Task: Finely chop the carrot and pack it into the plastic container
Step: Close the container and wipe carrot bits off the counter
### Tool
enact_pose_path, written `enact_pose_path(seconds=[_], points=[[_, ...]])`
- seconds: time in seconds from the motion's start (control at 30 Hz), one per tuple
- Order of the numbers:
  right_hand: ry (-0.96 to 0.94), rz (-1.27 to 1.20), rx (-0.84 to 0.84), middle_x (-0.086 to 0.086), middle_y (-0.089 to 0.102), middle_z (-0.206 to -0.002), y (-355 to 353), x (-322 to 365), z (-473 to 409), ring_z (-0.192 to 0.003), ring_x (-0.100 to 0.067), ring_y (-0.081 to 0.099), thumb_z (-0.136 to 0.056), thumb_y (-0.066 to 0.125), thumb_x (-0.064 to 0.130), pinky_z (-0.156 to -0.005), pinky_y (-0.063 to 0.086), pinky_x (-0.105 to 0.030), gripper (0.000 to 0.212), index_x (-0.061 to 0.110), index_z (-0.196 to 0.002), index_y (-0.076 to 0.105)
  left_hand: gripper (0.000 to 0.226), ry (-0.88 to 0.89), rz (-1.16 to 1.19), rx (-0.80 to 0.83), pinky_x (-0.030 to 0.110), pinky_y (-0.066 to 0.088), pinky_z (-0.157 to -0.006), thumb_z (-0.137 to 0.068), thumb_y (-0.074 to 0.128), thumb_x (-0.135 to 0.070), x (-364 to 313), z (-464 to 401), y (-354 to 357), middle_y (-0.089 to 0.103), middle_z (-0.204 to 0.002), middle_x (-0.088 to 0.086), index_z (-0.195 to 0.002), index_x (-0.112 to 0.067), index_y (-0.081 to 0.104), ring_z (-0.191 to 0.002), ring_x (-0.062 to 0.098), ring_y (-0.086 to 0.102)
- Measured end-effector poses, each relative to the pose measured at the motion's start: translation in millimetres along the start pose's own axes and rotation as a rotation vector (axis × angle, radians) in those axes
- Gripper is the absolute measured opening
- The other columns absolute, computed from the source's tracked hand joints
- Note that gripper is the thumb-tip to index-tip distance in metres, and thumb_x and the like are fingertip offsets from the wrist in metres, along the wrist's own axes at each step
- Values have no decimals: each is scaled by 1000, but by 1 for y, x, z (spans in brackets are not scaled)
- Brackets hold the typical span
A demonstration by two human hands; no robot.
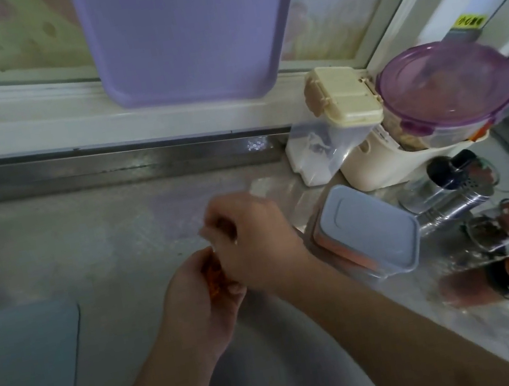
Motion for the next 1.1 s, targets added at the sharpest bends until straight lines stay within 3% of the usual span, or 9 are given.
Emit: enact_pose_path(seconds=[0.13,0.23,0.4,0.5,0.6,0.7,0.87,0.97,1.1], points=[[-167,-43,78,0,66,-85,3,19,44,-81,-17,58,-79,62,3,-73,49,-37,21,14,-89,77,64,80,-82,33,20,59,-55,-107,29,-6,5,24,2,73,-67,3,-68,-11,79,-62,11,74],[-222,3,40,1,67,-81,-5,24,68,-75,-17,59,-80,63,5,-70,48,-38,22,16,-89,80,59,102,-68,63,18,58,-53,-105,26,1,17,42,-1,68,-63,10,-70,0,72,-59,13,73],[-163,-40,-31,4,65,-79,-10,33,120,-74,-15,59,-88,61,14,-61,50,-39,18,19,-90,78,46,108,-116,58,22,58,-60,-104,26,1,50,75,-17,67,-68,7,-80,-3,65,-68,14,72],[-147,16,-21,2,68,-76,-8,39,148,-75,-18,60,-87,60,17,-64,51,-40,16,18,-88,76,62,113,-88,57,26,59,-66,-106,24,-3,73,94,-25,70,-68,4,-70,-8,74,-73,14,72],[-126,-74,9,3,70,-82,-5,38,174,-81,-17,61,-84,62,6,-73,49,-39,20,18,-90,76,46,71,-72,35,23,61,-62,-106,28,-10,92,109,-32,73,-74,7,-86,-4,69,-70,15,75],[-88,-87,-20,6,74,-88,-10,35,201,-83,-14,65,-86,66,8,-79,51,-34,20,21,-94,79,46,87,-88,-14,22,60,-60,-104,28,-4,112,120,-43,71,-70,9,-81,-2,68,-65,15,73],[-21,-174,-28,8,70,-85,-16,27,235,-85,-9,62,-84,65,2,-76,50,-32,19,18,-88,76,22,51,-61,-16,33,49,-84,-78,54,-18,144,133,-52,67,-85,12,-80,-7,73,-79,20,69],[41,-187,-35,11,69,-86,-22,21,251,-86,-4,61,-86,69,6,-76,51,-26,17,21,-90,77,24,8,-57,28,31,52,-79,-76,51,-18,164,141,-47,69,-79,9,-82,-6,70,-74,17,72],[38,-186,-34,14,70,-87,-35,14,266,-87,-3,62,-87,68,8,-77,51,-25,18,22,-90,78,29,-12,-77,61,26,58,-61,-77,54,-14,184,148,-35,69,-69,6,-59,-12,77,-63,12,72]])
Point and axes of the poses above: each hand's wrist, its own z-axis away from the middle knuckle, its own y-axis out of the palm, x = y × z, the point moved 4 cm from there along -z, towards the middle knuckle
